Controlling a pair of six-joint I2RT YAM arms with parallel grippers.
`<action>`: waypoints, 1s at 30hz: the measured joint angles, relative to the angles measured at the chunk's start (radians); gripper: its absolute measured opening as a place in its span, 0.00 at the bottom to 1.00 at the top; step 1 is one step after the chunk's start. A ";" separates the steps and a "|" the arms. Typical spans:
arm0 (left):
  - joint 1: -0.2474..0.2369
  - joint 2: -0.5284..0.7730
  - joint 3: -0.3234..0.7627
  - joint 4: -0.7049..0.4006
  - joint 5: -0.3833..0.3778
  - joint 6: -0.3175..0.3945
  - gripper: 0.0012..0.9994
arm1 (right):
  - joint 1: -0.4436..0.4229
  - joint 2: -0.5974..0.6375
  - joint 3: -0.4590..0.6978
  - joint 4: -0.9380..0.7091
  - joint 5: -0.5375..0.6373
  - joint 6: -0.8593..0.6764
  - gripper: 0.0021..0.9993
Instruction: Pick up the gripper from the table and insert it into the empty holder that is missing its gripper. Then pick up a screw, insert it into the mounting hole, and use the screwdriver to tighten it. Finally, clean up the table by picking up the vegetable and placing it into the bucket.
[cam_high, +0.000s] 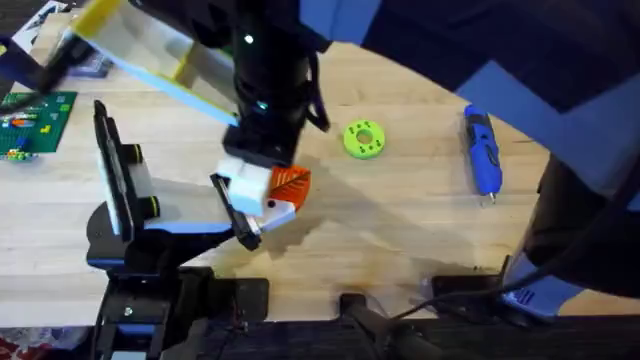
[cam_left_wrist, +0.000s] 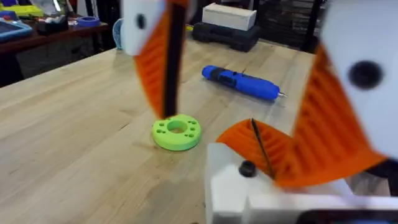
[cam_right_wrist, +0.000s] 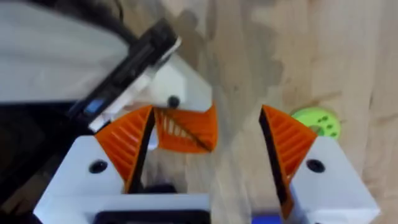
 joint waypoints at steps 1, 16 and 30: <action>0.000 0.000 0.000 0.000 0.000 0.000 0.01 | 0.002 -0.001 0.003 -0.027 0.000 -0.004 0.99; 0.000 0.000 0.000 0.000 0.000 0.003 0.01 | -0.012 -0.274 0.013 -0.089 -0.001 -0.059 0.99; 0.000 0.000 0.000 0.000 0.000 0.003 0.01 | -0.119 -0.312 -0.308 0.182 -0.053 -0.012 0.99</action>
